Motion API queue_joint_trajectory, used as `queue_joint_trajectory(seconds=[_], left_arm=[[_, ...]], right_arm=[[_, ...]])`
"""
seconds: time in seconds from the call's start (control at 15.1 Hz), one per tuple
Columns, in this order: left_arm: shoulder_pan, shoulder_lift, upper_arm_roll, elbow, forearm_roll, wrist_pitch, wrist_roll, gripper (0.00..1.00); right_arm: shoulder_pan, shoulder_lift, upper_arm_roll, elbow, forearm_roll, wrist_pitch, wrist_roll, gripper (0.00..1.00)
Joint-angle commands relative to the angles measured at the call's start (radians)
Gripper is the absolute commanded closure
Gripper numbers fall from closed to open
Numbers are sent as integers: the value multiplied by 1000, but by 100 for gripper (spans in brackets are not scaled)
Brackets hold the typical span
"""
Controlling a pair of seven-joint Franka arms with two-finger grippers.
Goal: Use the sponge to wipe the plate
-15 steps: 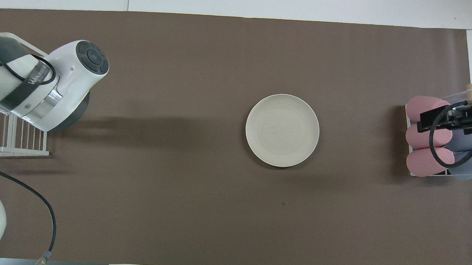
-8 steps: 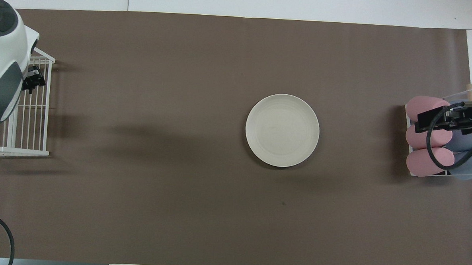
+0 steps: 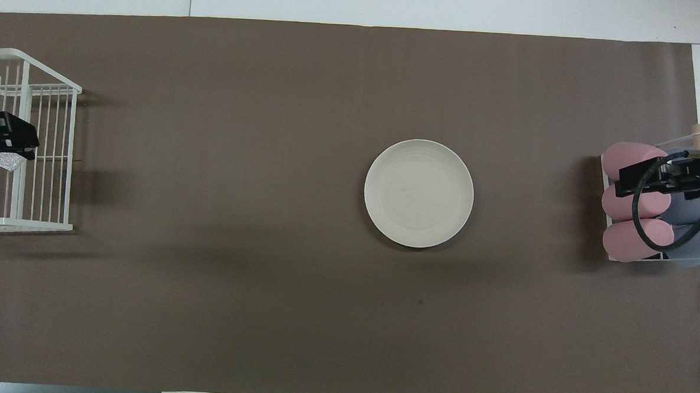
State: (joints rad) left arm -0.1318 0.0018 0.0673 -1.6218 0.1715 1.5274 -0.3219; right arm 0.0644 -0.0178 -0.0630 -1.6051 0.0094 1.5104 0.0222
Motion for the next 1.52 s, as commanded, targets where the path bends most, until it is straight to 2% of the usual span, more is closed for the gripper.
queue_joint_trajectory(seconds=[0.0, 0.07, 0.26, 0.59, 0.92, 1.45], left_arm=[[35, 1, 0, 22, -177, -91, 144, 0], [29, -5, 0, 22, -217, -110, 161, 0], [21, -9, -18, 34, -230, -133, 155, 0], [21, 23, -15, 170, -262, -234, 147, 0], [9, 4, -30, 99, -213, -129, 142, 0], [17, 3, -55, 106, -208, -128, 142, 0]], right_arm=[[8, -25, -3, -32, 12, 14, 28, 0], [8, -25, -3, -32, 11, 14, 33, 0], [8, -25, -1, -32, 12, 14, 33, 0], [8, -25, -1, -32, 12, 14, 42, 0], [8, -25, -1, -32, 11, 14, 44, 0], [8, -25, -1, -30, 11, 16, 45, 0]])
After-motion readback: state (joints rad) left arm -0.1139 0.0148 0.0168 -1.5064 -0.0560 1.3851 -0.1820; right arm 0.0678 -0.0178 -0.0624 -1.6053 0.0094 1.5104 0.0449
